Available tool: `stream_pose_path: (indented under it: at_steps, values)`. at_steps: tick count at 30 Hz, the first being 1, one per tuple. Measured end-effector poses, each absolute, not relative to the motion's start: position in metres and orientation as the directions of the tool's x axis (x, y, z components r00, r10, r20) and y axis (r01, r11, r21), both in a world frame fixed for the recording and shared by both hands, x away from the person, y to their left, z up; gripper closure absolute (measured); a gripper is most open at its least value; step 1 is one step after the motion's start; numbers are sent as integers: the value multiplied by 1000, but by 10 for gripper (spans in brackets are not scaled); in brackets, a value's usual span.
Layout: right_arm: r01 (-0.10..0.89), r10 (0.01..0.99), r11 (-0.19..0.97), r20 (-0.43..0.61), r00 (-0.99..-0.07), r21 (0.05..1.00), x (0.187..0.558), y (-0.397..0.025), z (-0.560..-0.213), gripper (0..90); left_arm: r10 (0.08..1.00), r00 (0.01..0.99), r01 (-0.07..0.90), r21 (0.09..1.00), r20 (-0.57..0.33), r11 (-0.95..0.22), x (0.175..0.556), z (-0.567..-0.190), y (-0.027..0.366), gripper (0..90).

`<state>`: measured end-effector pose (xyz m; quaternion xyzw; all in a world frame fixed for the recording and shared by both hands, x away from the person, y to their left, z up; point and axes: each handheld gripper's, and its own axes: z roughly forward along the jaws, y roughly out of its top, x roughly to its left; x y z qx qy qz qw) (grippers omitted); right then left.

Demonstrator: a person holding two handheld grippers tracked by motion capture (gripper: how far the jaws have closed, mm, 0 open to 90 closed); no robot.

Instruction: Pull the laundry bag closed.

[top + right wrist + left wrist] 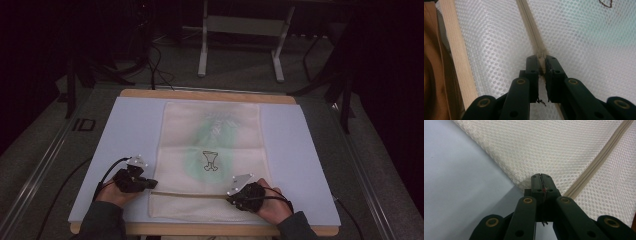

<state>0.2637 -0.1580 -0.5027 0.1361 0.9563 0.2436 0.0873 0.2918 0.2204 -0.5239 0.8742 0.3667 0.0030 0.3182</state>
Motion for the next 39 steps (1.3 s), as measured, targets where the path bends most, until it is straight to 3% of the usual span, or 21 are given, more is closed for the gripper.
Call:
stream_pose_path:
  at_steps: [39]
  values:
    - [273,356,819,-75,-931,505,264,-192,-500,823,644,730,641,559,-230,-527,292,-524,220,898]
